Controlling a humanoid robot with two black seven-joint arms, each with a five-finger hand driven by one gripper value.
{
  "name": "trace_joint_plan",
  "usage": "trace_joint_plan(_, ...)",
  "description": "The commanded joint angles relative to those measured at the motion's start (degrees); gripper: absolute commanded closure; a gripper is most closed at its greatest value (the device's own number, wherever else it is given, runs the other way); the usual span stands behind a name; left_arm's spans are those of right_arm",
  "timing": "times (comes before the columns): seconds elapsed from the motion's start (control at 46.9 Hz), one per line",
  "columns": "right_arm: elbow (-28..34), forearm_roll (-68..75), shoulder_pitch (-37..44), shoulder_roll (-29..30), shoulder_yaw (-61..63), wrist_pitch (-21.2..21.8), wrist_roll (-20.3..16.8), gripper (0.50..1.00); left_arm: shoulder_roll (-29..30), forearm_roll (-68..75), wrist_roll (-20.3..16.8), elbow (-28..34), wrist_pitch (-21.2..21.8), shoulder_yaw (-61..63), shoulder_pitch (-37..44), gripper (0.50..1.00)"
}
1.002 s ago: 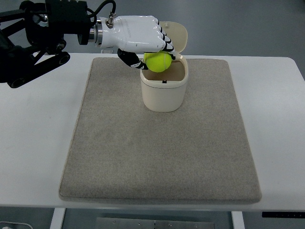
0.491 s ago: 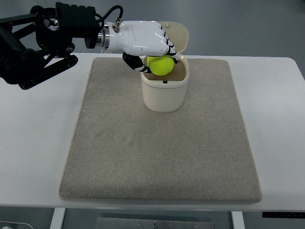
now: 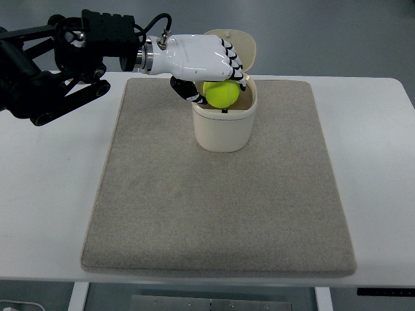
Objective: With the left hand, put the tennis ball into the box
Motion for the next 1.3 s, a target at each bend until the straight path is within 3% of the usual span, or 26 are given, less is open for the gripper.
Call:
trace_joint_plan(0.0, 0.0, 0.0, 0.0, 0.0, 0.0, 0.0, 0.0, 0.562, 0.1, 0.0, 0.0, 0.0, 0.1, 0.0, 0.1, 0.617)
trace_joint_plan(0.235, 0.0, 0.0, 0.0, 0.0, 0.1, 0.0, 0.0, 0.562, 1.0, -0.2, 0.0, -0.7, 0.0, 0.0, 0.3, 0.613)
trace_joint_plan(0.427, 0.0, 0.0, 0.0, 0.0, 0.0, 0.0, 0.0, 0.562, 8.0, -0.5, 0.0, -6.2, -0.1, 1.2, 0.4, 0.613)
trace_joint_plan(0.448, 0.0, 0.0, 0.0, 0.0, 0.1, 0.0, 0.0, 0.562, 9.1, -1.0, 0.0, -6.9, -0.1, 1.5, 0.5, 0.609)
trace_joint_plan(0.512, 0.0, 0.0, 0.0, 0.0, 0.1, 0.0, 0.0, 0.562, 12.2, -3.3, -0.1, -8.9, 0.0, 2.6, 0.6, 0.525)
trace_joint_plan(0.725, 0.0, 0.0, 0.0, 0.0, 0.0, 0.0, 0.0, 0.562, 23.8, -18.5, -0.1, -15.0, 0.7, 2.7, 7.8, 0.508)
trace_joint_plan(1.066, 0.0, 0.0, 0.0, 0.0, 0.1, 0.0, 0.0, 0.562, 29.7, -53.9, 0.0, -15.0, -0.4, 2.3, 15.1, 0.508)
trace_joint_plan(1.28, 0.0, 0.0, 0.0, 0.0, 0.1, 0.0, 0.0, 0.562, 30.1, -71.1, 0.0, -12.2, -9.0, 2.2, 17.1, 0.508)
